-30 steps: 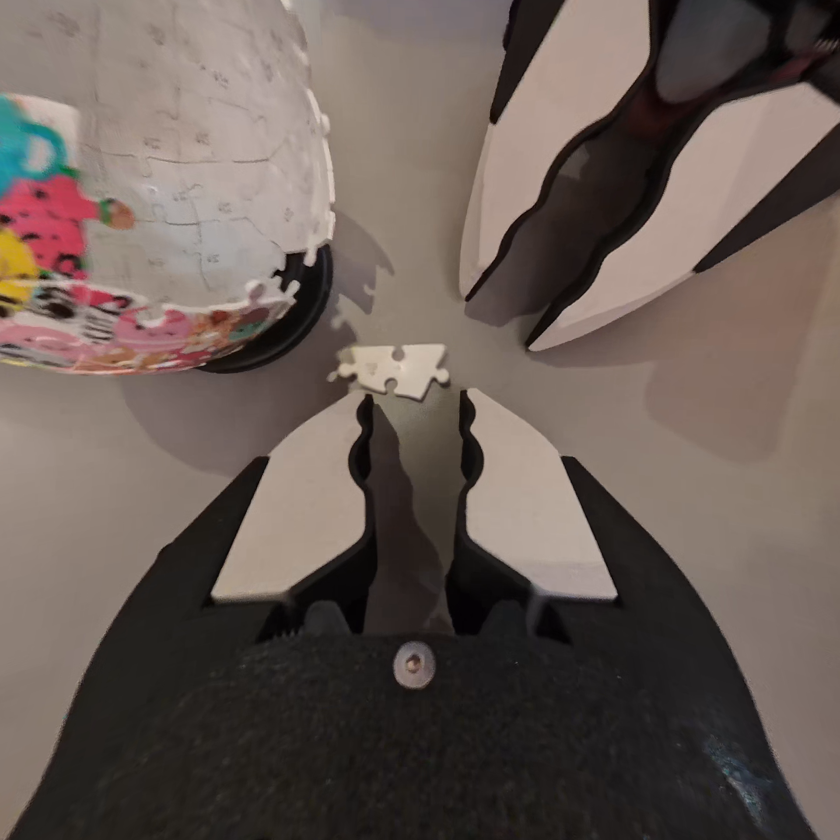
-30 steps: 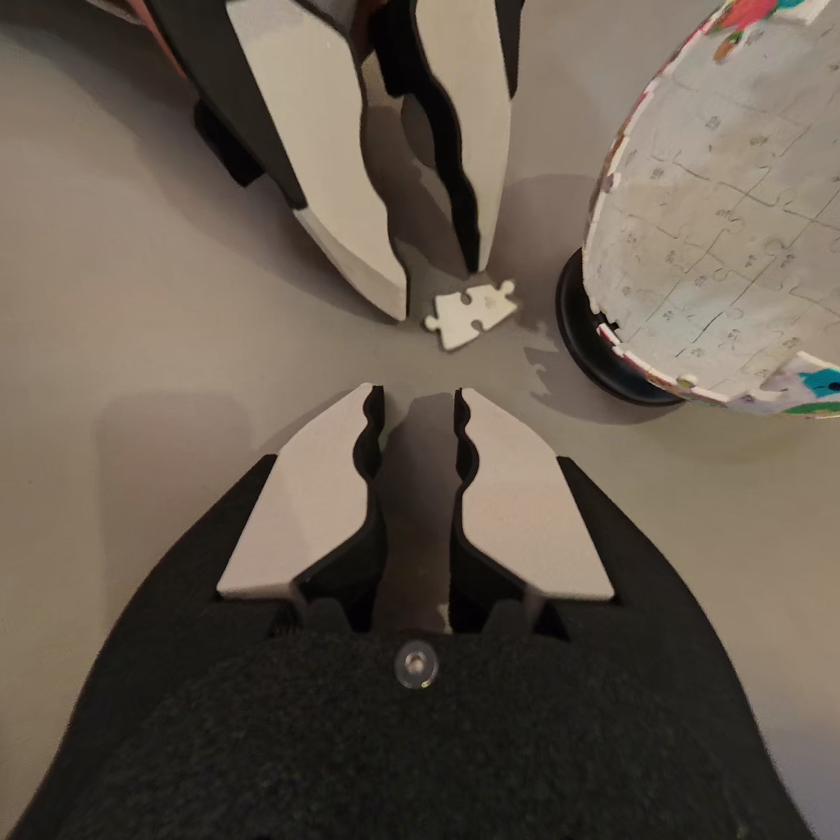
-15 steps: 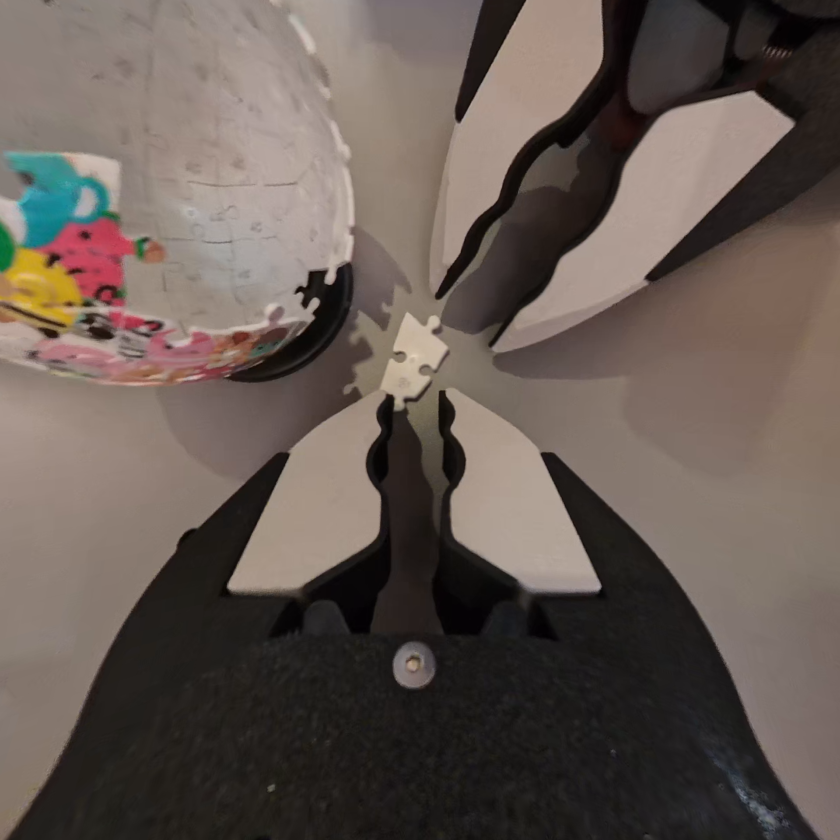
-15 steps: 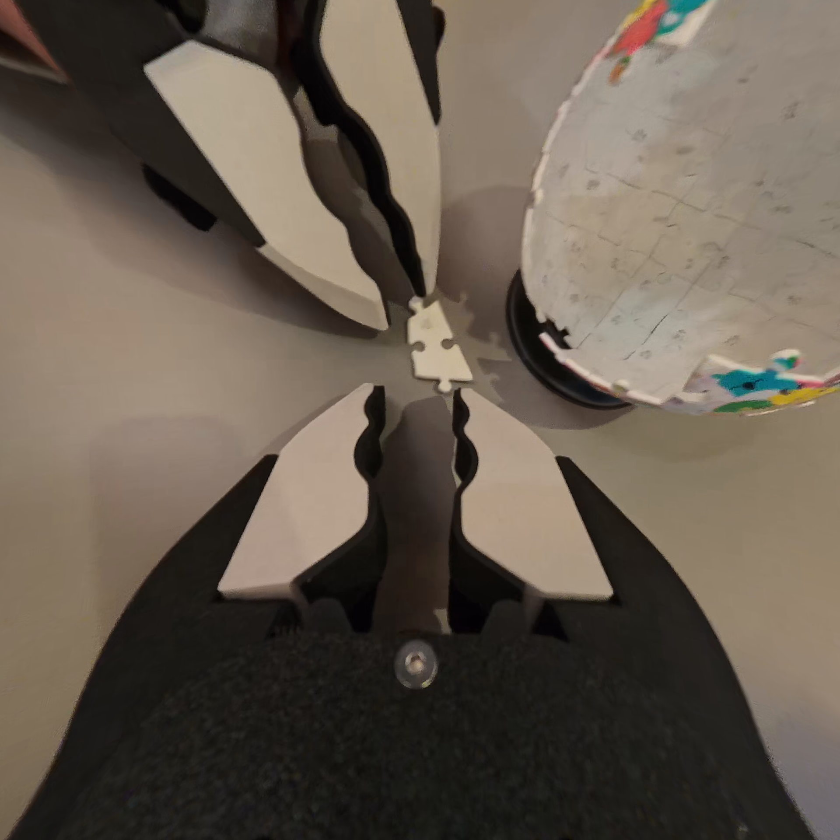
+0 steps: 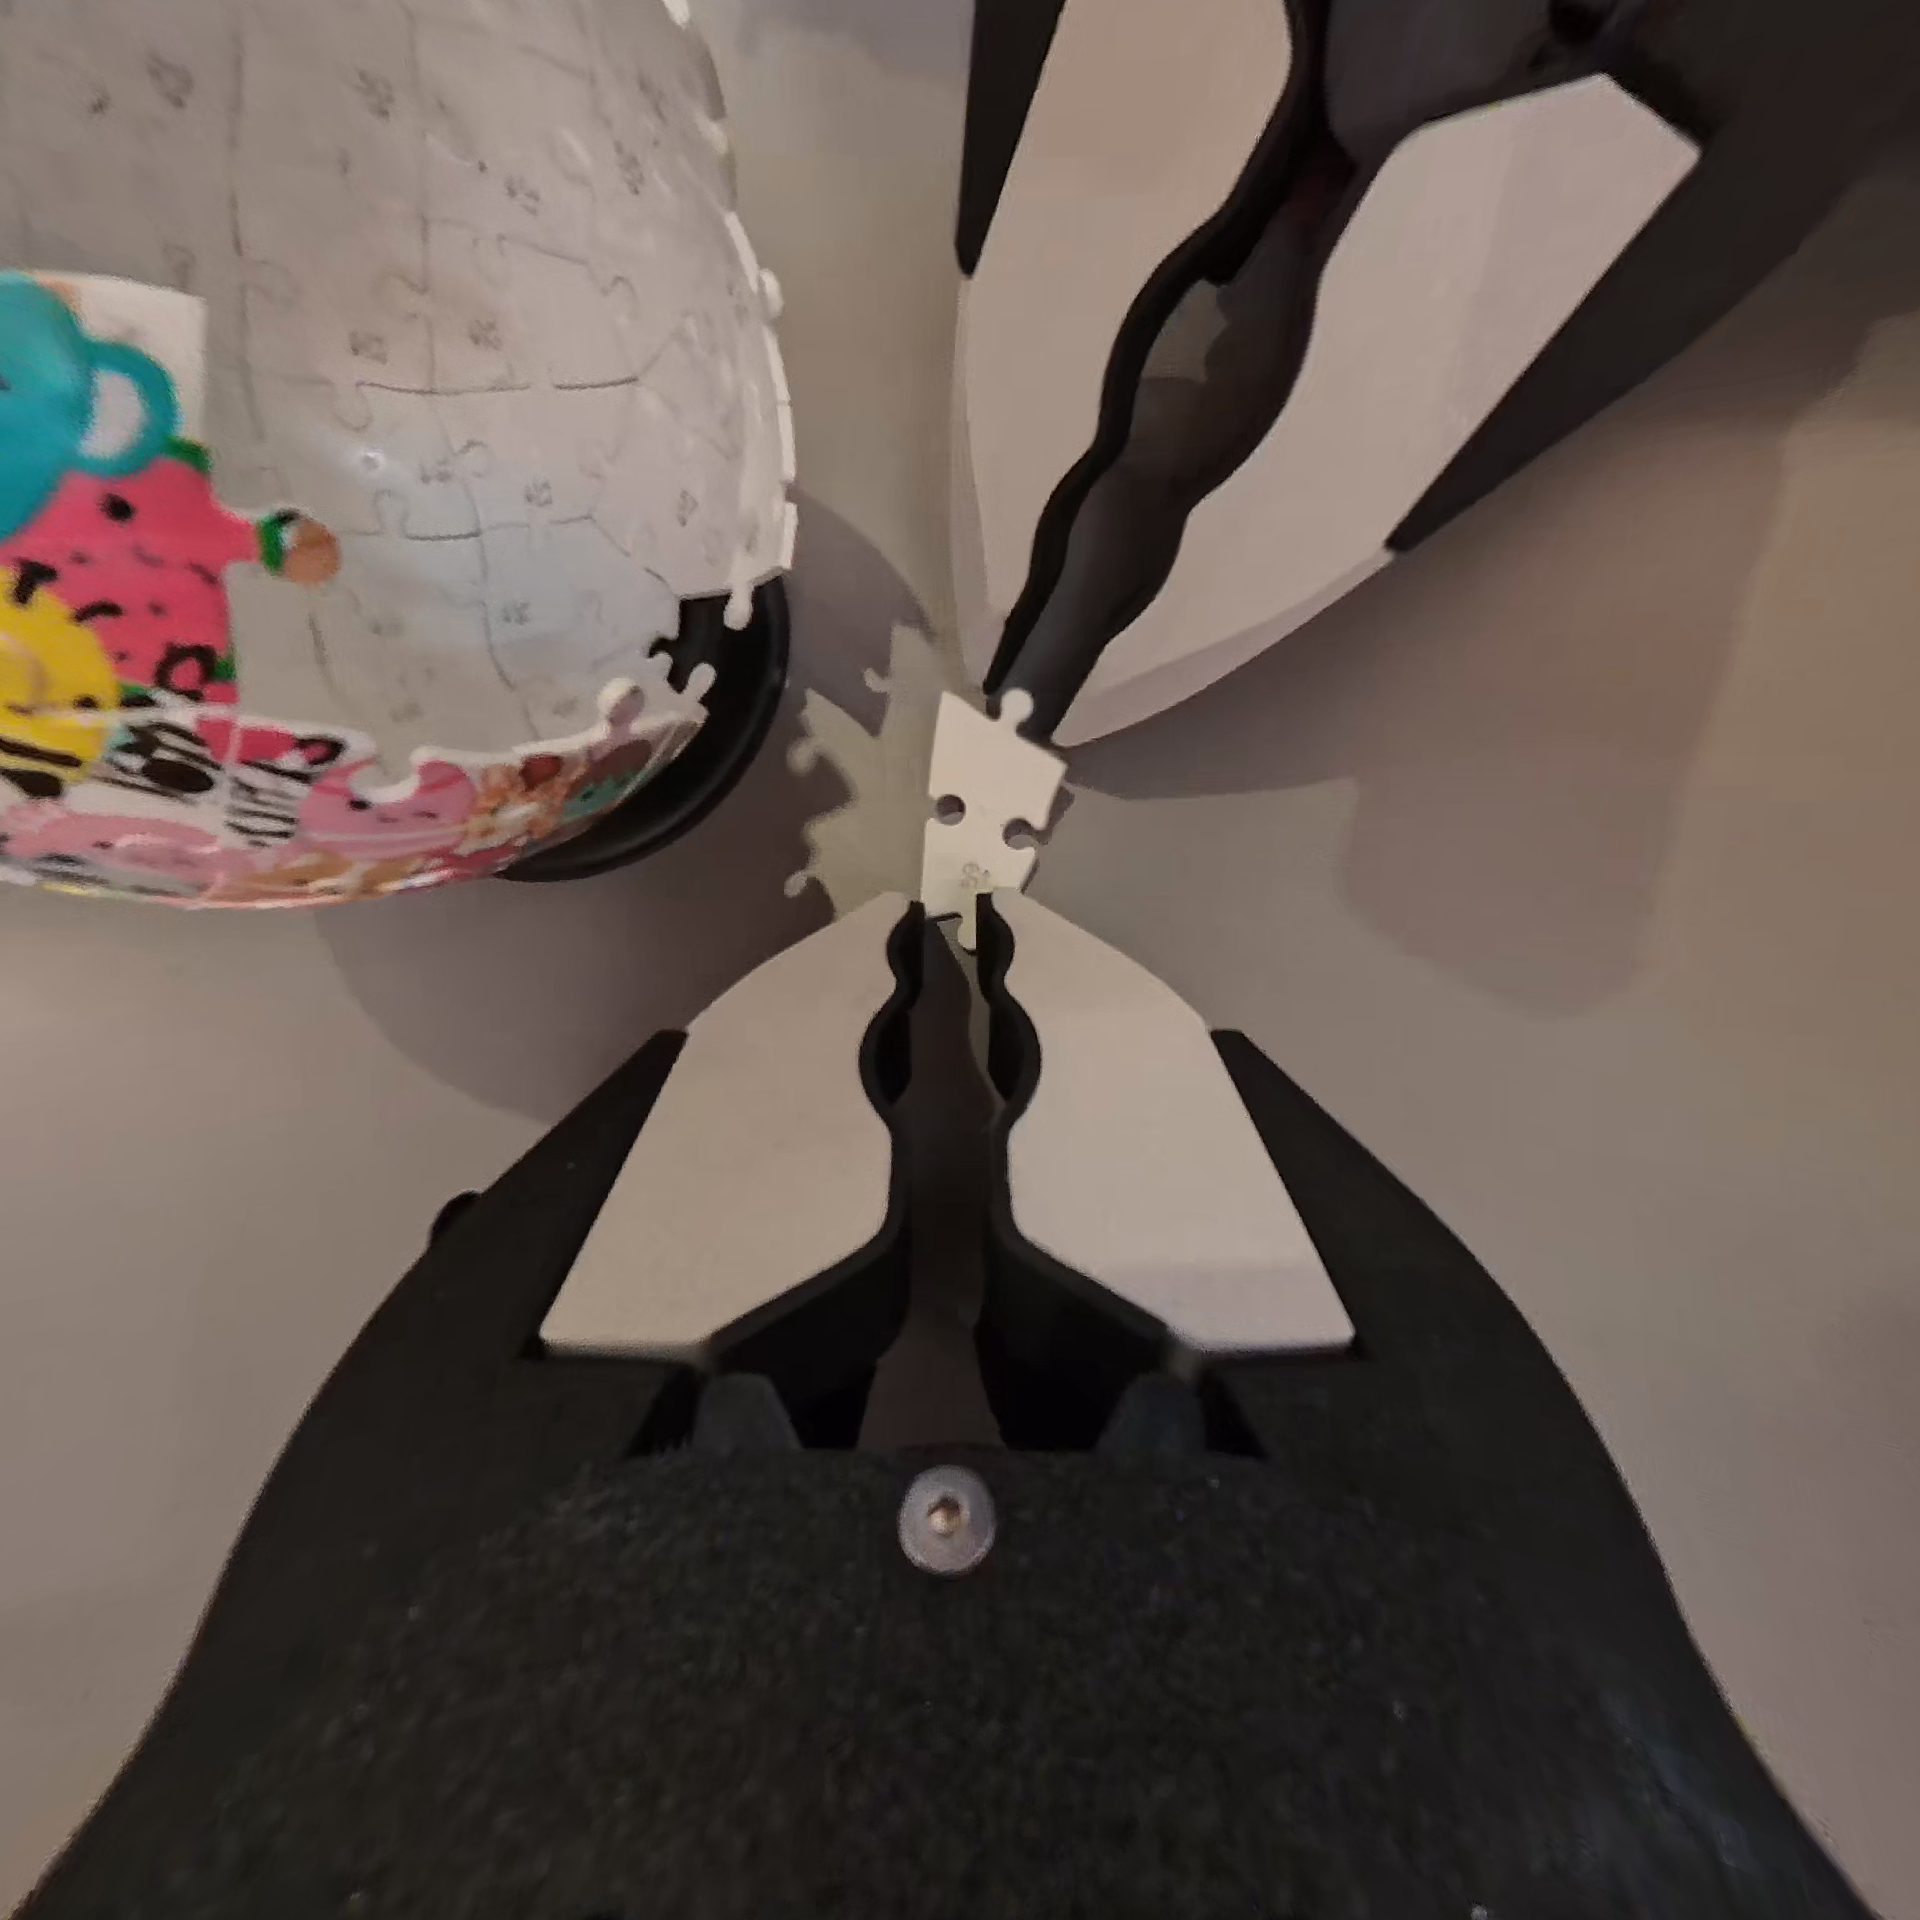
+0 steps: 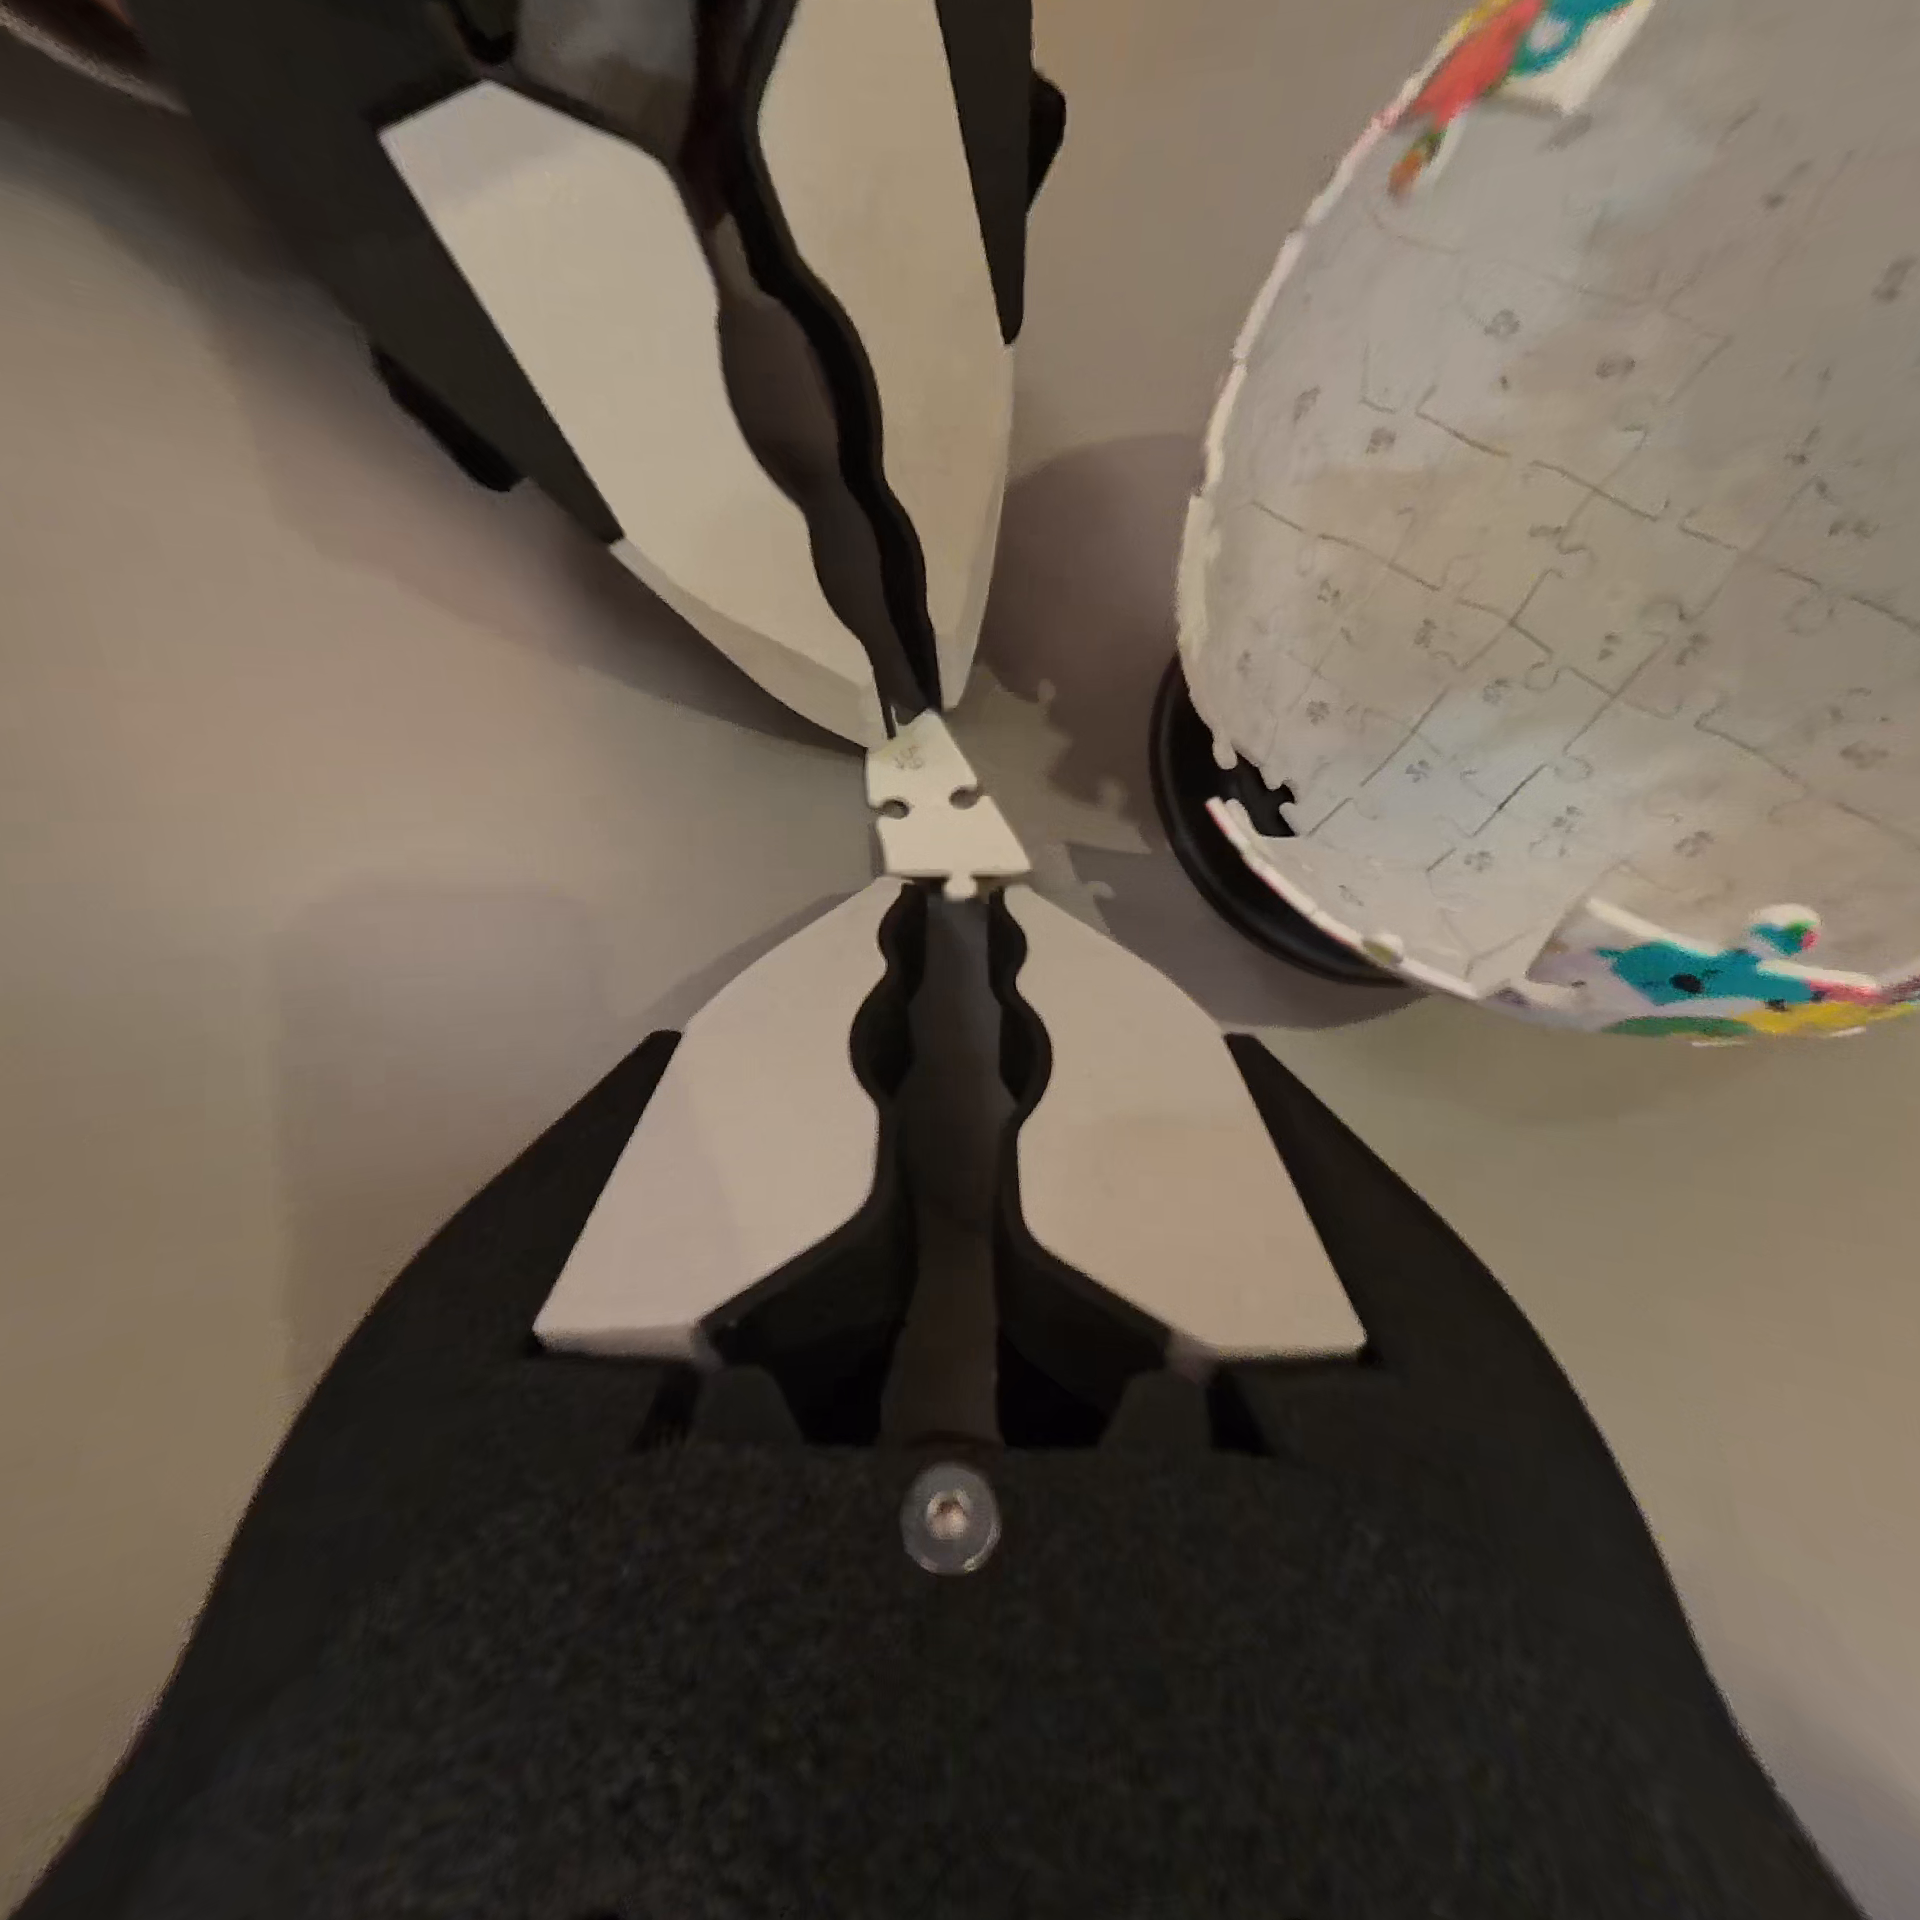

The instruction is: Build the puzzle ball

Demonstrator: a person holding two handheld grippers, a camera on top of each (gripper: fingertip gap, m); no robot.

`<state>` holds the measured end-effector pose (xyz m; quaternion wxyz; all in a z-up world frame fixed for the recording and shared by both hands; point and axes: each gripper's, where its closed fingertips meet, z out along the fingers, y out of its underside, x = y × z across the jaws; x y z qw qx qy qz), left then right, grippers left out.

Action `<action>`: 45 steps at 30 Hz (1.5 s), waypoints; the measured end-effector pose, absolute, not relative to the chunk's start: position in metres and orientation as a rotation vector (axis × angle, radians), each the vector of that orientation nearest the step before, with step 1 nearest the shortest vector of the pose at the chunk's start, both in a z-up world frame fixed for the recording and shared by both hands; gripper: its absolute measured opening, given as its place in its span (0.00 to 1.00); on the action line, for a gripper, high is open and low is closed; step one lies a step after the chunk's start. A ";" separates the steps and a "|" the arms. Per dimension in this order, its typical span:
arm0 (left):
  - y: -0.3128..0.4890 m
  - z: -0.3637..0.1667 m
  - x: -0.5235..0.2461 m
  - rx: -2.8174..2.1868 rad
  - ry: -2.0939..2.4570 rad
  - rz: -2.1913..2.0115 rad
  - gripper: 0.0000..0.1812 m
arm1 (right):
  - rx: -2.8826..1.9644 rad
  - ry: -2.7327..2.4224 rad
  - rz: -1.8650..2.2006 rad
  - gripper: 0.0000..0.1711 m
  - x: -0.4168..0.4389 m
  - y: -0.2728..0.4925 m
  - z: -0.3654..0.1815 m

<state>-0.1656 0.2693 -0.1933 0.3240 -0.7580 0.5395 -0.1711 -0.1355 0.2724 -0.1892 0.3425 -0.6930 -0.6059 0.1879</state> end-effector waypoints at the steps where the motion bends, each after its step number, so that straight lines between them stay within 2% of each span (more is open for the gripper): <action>1: 0.267 -0.192 -0.166 -1.973 1.428 -0.459 0.00 | -1.786 -1.584 0.497 0.06 -0.135 0.270 -0.187; 15: 0.271 -0.170 -0.179 -1.949 1.384 -0.398 0.00 | -1.720 -1.480 0.311 0.07 -0.117 0.293 -0.175; 18: 0.281 -0.153 -0.197 -2.014 1.249 -0.339 0.17 | -1.703 -1.344 0.408 0.08 -0.105 0.297 -0.148; 19: 0.282 -0.147 -0.202 -2.033 1.226 -0.323 0.21 | -1.722 -1.323 0.447 0.16 -0.100 0.296 -0.144; 20: 0.283 -0.142 -0.209 -2.057 1.223 -0.288 0.30 | -1.767 -1.317 0.452 0.29 -0.093 0.297 -0.143; 21: 0.288 -0.137 -0.218 -2.077 1.222 -0.214 0.34 | -1.826 -1.322 0.397 0.34 -0.083 0.301 -0.144; 23: 0.298 -0.127 -0.231 -2.070 1.274 -0.065 0.43 | -1.880 -1.333 0.252 0.39 -0.070 0.312 -0.138; 24: 0.305 -0.121 -0.234 -2.046 1.301 0.001 0.46 | -1.874 -1.360 0.203 0.41 -0.069 0.314 -0.133; 28: 0.330 -0.129 -0.234 -2.012 1.467 0.079 0.46 | -1.741 -1.598 -0.087 0.43 -0.065 0.333 -0.131; 32: 0.352 -0.146 -0.232 -1.862 1.664 0.214 0.56 | -1.604 -1.705 -0.255 0.42 -0.073 0.358 -0.146; 36: 0.359 -0.160 -0.216 -1.743 1.738 0.149 0.54 | -1.652 -1.715 -0.243 0.47 -0.085 0.370 -0.162; 39: 0.363 -0.163 -0.206 -1.745 1.701 0.064 0.54 | -1.690 -1.658 -0.089 0.49 -0.097 0.370 -0.165; 42: 0.367 -0.160 -0.204 -1.766 1.690 0.041 0.51 | -1.686 -1.632 -0.021 0.45 -0.101 0.372 -0.161; 45: 0.366 -0.158 -0.205 -1.784 1.689 -0.012 0.47 | -1.676 -1.646 -0.023 0.45 -0.101 0.374 -0.161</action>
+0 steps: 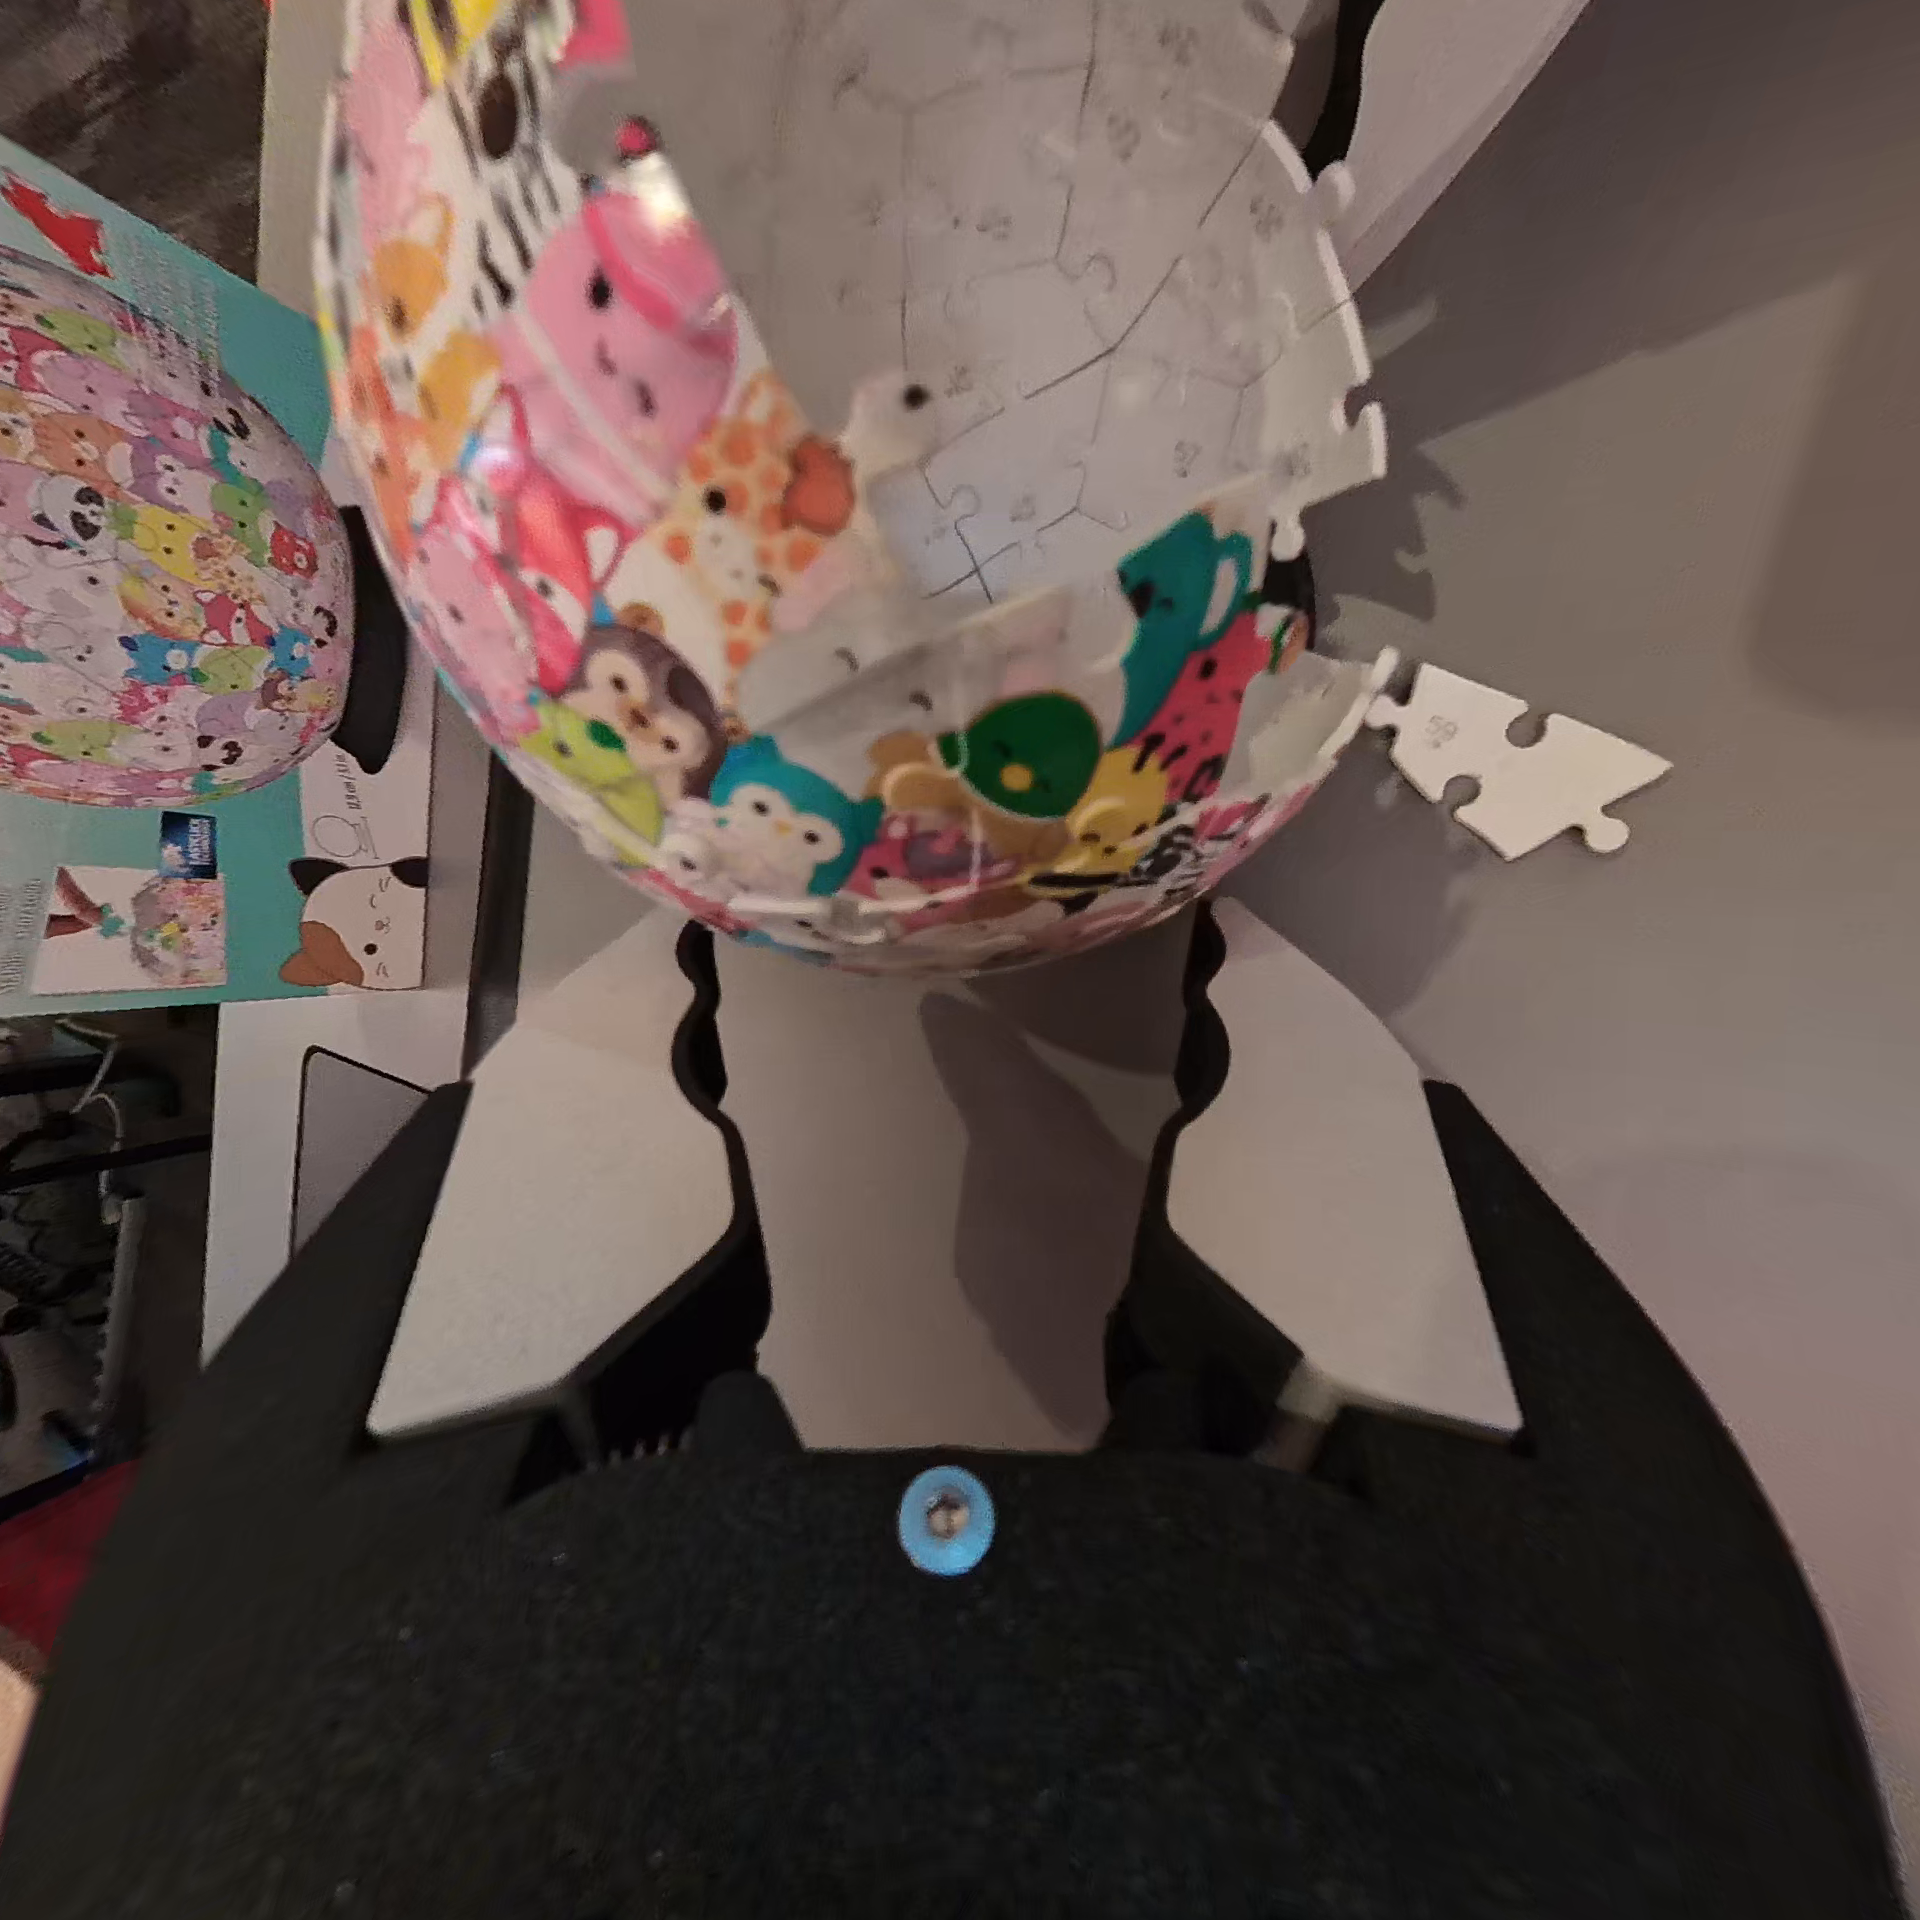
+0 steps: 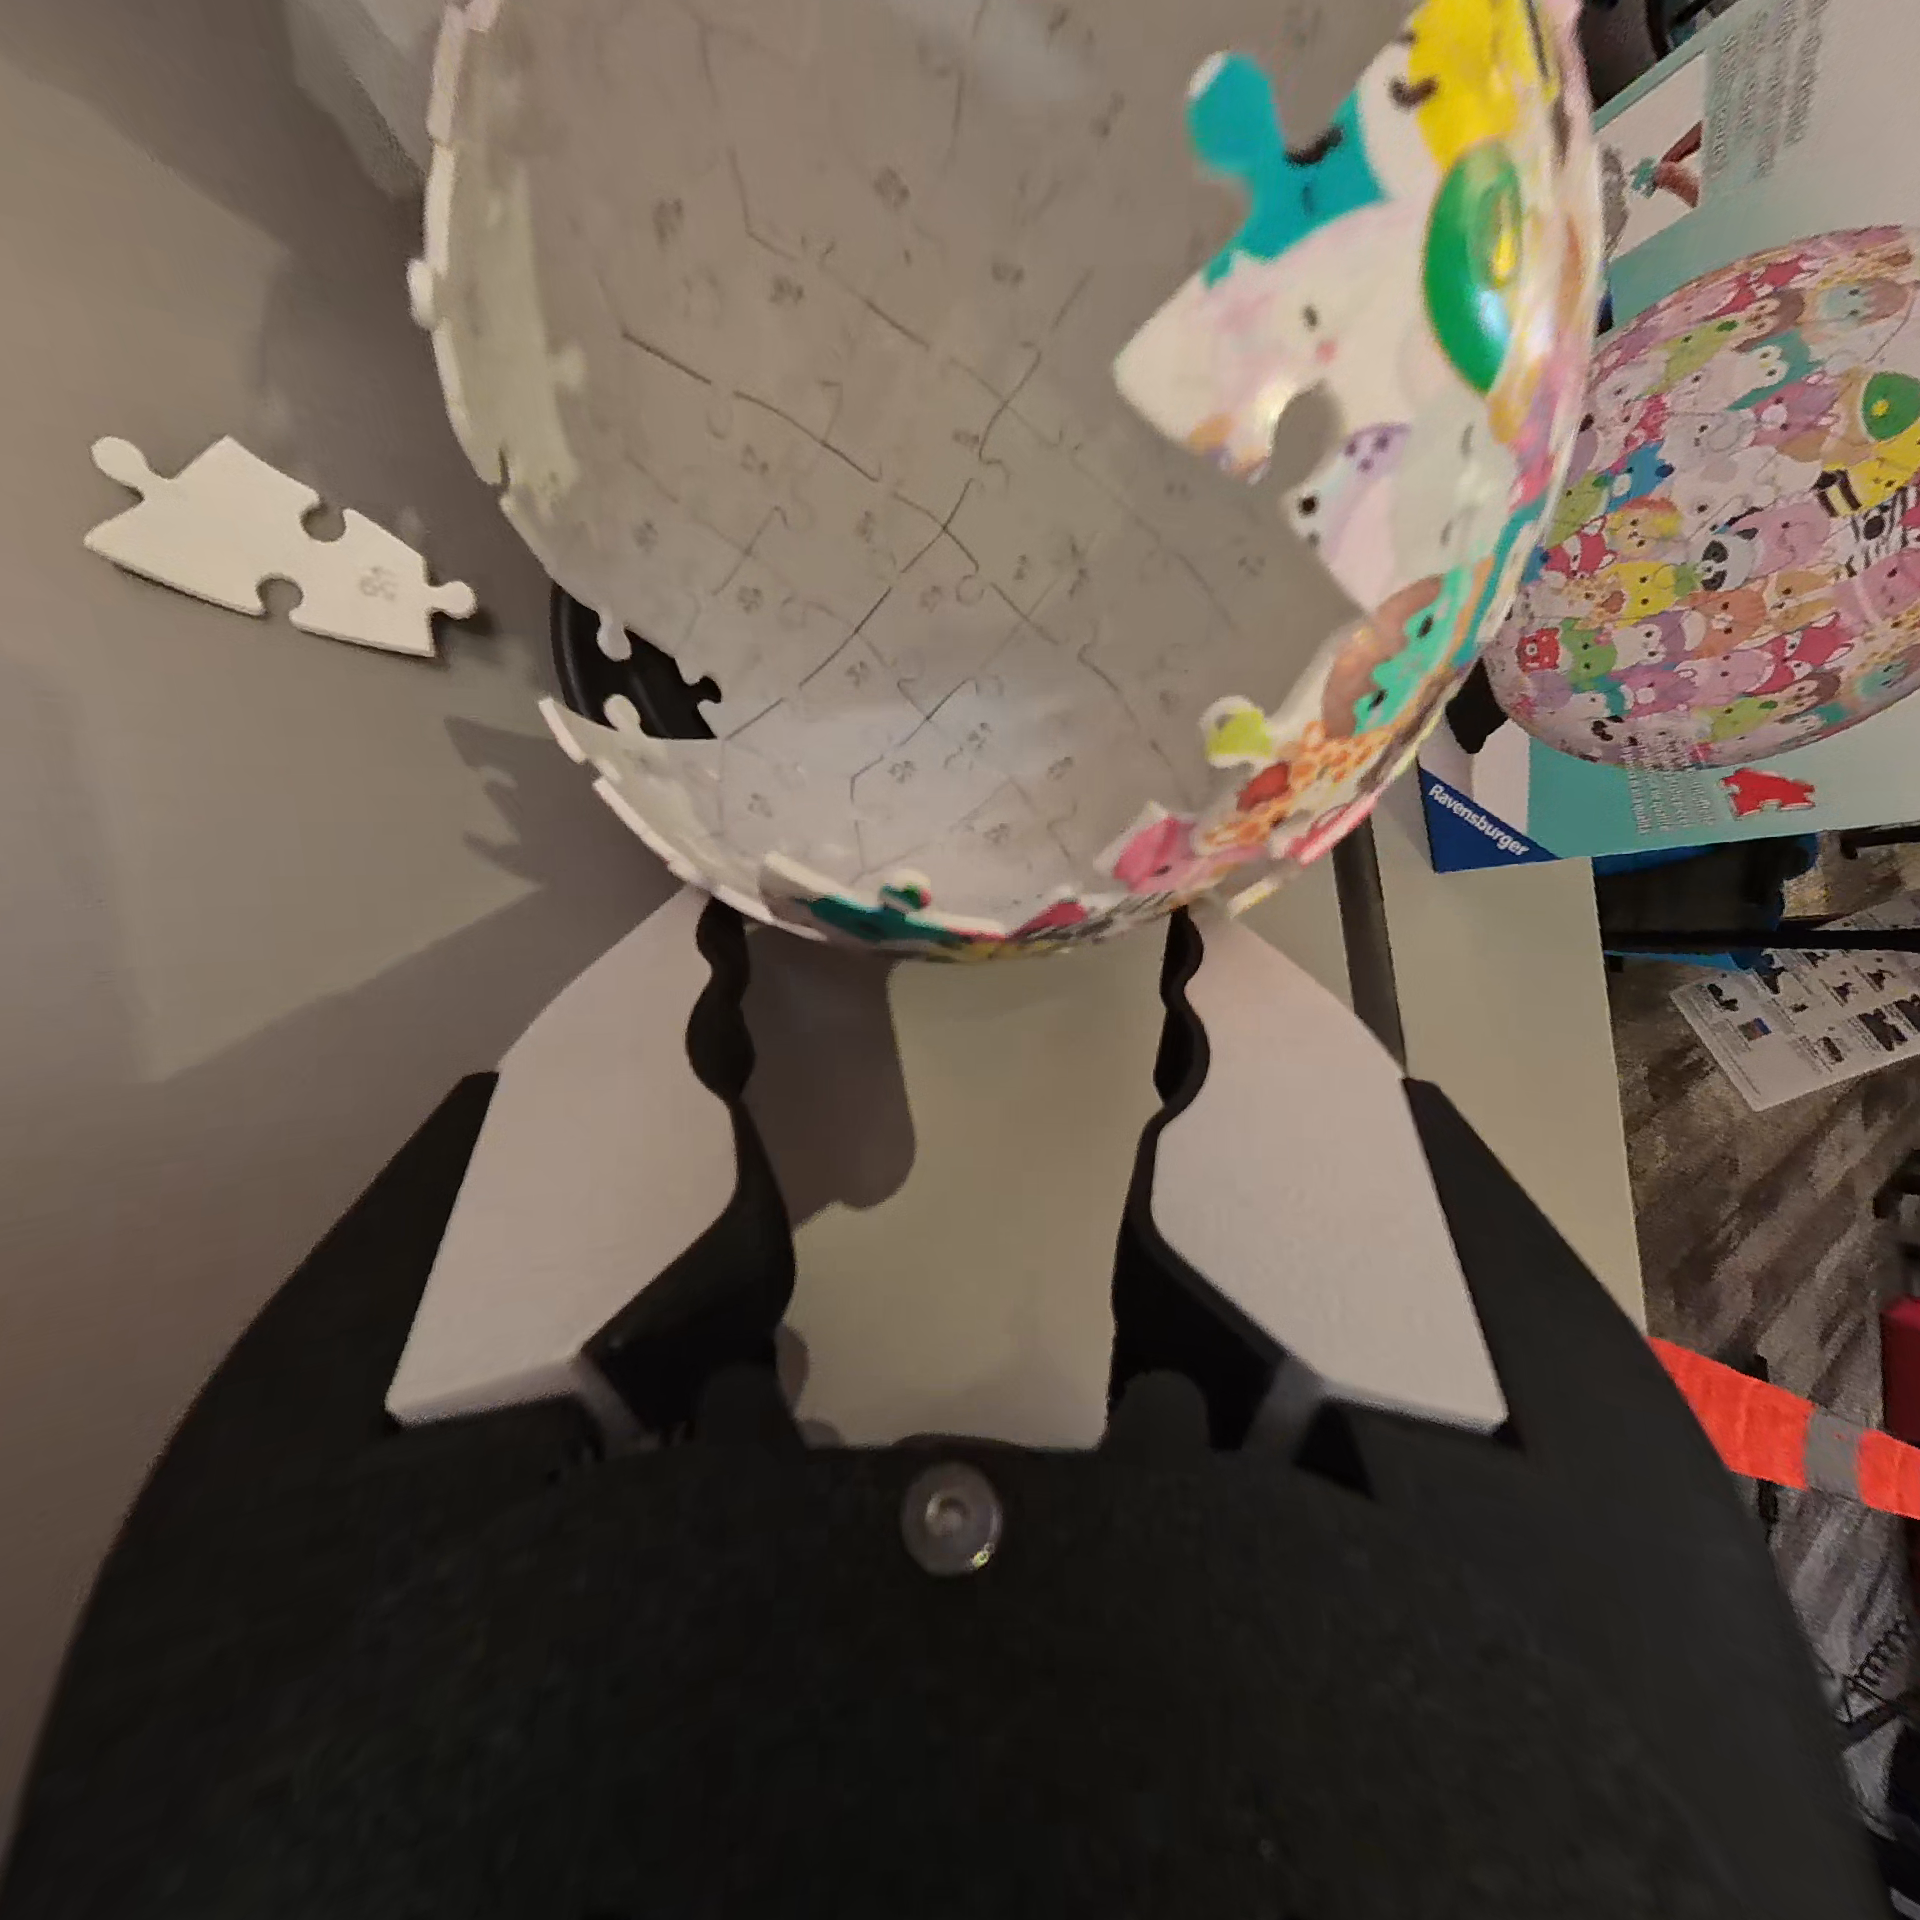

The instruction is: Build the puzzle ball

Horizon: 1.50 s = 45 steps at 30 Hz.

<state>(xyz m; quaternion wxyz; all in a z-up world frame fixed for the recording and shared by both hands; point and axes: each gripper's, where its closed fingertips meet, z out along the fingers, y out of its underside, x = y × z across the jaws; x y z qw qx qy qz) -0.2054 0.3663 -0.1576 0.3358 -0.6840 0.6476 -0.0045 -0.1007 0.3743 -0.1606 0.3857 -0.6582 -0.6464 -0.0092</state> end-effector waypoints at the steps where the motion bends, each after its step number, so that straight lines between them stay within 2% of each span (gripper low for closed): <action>1: 0.366 -0.157 -0.206 -1.791 1.688 -0.025 0.46 | -1.676 -1.645 -0.015 0.45 -0.101 0.374 -0.160; 11: 0.356 -0.152 -0.207 -1.896 1.698 -0.261 0.45 | -1.761 -1.632 0.241 0.43 -0.107 0.357 -0.148; 18: 0.362 -0.163 -0.217 -1.826 1.725 -0.075 0.50 | -1.694 -1.612 0.031 0.50 -0.084 0.372 -0.164; 19: 0.361 -0.164 -0.215 -1.797 1.732 -0.050 0.51 | -1.655 -1.591 0.024 0.53 -0.087 0.374 -0.165; 24: 0.362 -0.168 -0.208 -1.768 1.739 0.034 0.57 | -1.584 -1.577 0.088 0.54 -0.113 0.377 -0.169; 33: 0.358 -0.166 -0.206 -1.909 1.693 -0.193 0.48 | -1.704 -1.599 0.251 0.56 -0.118 0.368 -0.170; 39: 0.355 -0.172 -0.206 -1.974 1.736 -0.275 0.51 | -1.791 -1.567 0.416 0.56 -0.120 0.361 -0.159; 45: 0.359 -0.174 -0.205 -1.975 1.743 -0.269 0.50 | -1.870 -1.584 0.524 0.54 -0.118 0.357 -0.169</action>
